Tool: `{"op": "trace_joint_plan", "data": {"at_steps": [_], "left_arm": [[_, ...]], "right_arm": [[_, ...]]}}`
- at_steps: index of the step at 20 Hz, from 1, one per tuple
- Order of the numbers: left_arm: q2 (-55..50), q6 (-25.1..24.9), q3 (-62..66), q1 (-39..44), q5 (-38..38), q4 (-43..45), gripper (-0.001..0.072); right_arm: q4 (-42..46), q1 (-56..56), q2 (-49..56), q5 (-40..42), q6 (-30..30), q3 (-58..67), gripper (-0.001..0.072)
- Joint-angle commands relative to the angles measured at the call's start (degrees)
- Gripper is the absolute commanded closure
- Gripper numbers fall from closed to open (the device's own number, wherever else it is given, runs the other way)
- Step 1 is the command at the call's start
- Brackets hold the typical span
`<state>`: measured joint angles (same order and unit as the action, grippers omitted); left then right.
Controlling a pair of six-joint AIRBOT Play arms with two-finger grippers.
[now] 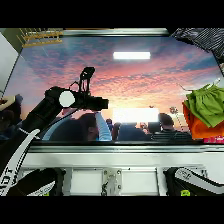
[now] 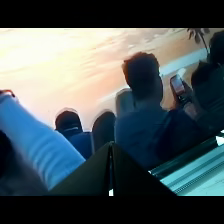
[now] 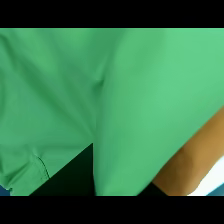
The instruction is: Fold the clothes and pants, and hang the long-sleeved shirts on hangers.
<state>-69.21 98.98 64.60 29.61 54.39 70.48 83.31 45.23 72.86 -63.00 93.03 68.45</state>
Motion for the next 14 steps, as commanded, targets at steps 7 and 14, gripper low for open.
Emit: {"op": "trace_joint_plan", "data": {"at_steps": [7,14], "left_arm": [[-0.02,-0.70,0.02,0.04,1.11,0.52,0.0703],[-0.02,-1.09,0.02,0.04,1.16,0.52,0.0703]], "right_arm": [[6.14,0.04,-2.40,-3.91,4.55,-8.74,0.0684],[11.91,0.07,-5.73,-10.27,4.52,-7.52,0.0006]]}}
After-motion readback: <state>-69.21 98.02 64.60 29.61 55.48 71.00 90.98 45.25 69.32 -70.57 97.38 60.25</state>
